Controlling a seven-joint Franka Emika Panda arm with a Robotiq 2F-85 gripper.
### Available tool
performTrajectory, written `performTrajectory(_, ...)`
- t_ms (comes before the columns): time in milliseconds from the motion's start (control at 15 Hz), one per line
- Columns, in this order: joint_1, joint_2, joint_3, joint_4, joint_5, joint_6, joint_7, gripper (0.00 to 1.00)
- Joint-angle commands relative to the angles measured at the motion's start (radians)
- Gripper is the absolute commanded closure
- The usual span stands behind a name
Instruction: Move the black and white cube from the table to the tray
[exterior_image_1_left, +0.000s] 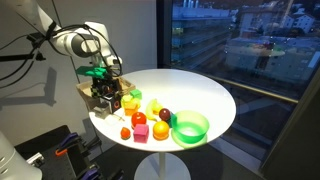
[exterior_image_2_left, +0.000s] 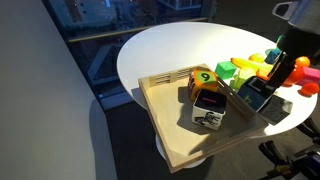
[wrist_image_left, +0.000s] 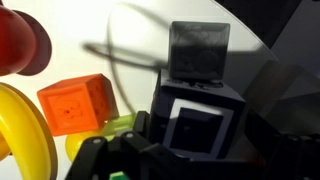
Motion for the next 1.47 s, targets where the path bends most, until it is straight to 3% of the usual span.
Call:
performTrajectory(0,-0.006,0.027,0.013,0.001,-0.024,0.05,0.039,0.0)
performTrajectory(333,-0.008,0.072,0.018,0.007,-0.052,0.098,0.076,0.0)
performTrajectory(400,-0.008,0.077,0.018,0.008,-0.062,0.099,0.088,0.25)
performTrajectory(467,-0.008,0.078,0.017,0.009,-0.069,0.099,0.096,0.25)
performTrajectory(600,-0.008,0.069,0.017,0.013,-0.076,0.086,0.111,0.43)
performTrajectory(1067,0.0,-0.003,0.025,0.039,-0.057,0.001,0.122,0.88)
performTrajectory(1133,0.001,-0.012,0.027,0.046,-0.055,-0.015,0.122,0.94)
performTrajectory(1200,0.003,-0.022,0.03,0.053,-0.052,-0.03,0.122,0.9)
performTrajectory(1400,0.01,-0.047,0.041,0.085,-0.042,-0.082,0.126,0.93)
